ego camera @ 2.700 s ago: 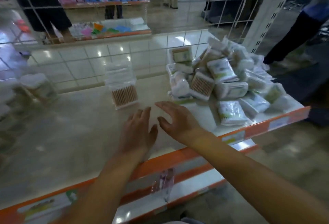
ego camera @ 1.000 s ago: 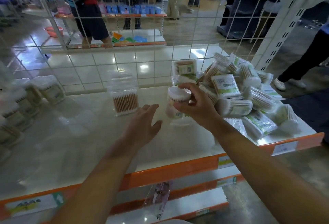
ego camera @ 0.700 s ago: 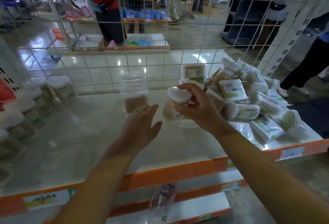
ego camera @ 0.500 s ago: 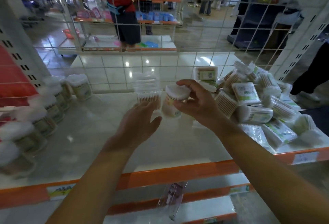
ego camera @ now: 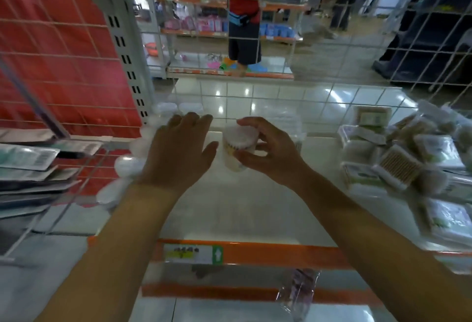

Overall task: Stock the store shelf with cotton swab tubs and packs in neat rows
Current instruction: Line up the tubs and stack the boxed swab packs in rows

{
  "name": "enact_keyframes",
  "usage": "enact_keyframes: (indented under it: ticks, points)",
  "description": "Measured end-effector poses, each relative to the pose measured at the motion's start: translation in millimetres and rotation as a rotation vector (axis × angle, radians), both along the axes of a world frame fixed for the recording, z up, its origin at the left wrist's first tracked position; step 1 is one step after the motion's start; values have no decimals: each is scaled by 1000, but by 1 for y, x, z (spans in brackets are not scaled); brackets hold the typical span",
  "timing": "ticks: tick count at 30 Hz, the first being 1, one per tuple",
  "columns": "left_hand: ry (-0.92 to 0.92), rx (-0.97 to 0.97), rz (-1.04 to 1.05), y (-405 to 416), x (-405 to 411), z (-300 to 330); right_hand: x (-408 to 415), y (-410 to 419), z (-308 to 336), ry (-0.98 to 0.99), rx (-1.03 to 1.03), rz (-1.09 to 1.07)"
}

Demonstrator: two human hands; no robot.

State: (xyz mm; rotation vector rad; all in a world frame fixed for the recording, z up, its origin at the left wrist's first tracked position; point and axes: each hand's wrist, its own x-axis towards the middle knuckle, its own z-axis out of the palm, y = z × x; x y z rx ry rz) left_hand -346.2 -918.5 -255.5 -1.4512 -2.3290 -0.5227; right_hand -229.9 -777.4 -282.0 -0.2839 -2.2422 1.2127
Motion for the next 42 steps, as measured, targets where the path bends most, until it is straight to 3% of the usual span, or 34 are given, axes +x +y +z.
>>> enact_keyframes:
  ticks: [10,16,26,42]
  points:
    - [22,-3,103,-76,-83,1,-92,-53,-41,-18,-22,-2]
    - [-61,7,178,-101,-107,-5,-119,-56,-59,-36,2,-96]
    - [-112,6,82,-100,-117,-18,-144,-32,-64,-128,275,-326]
    - [-156,23,44,-99,-124,-28,-162,-31,-59,-241,293,-388]
